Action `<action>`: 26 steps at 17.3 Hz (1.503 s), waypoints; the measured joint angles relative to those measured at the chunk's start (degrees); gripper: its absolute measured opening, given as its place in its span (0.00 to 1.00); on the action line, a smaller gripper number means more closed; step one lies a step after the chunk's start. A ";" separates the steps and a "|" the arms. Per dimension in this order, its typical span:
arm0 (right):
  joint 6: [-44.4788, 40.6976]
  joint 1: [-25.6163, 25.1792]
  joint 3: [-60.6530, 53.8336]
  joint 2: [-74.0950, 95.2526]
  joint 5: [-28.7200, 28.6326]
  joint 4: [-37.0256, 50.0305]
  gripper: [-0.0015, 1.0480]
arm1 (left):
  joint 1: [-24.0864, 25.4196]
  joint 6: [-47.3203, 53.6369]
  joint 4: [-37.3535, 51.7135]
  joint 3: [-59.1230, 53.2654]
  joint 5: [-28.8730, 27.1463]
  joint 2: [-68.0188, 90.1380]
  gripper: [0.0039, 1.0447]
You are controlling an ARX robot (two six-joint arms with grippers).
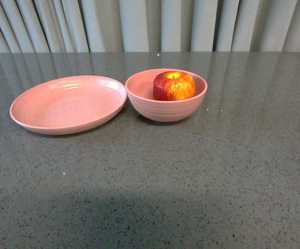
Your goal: Move apple from plate to bowl
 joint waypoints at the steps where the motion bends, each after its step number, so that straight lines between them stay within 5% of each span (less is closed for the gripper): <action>1: 0.00 0.00 0.00 0.00 0.00 0.00 0.94 | -0.11 0.04 -0.31 -0.79 0.59 -1.07 0.01; 26: 0.00 0.00 0.00 0.00 0.00 0.00 0.94 | -0.42 0.07 -17.03 -8.31 0.87 -26.27 0.01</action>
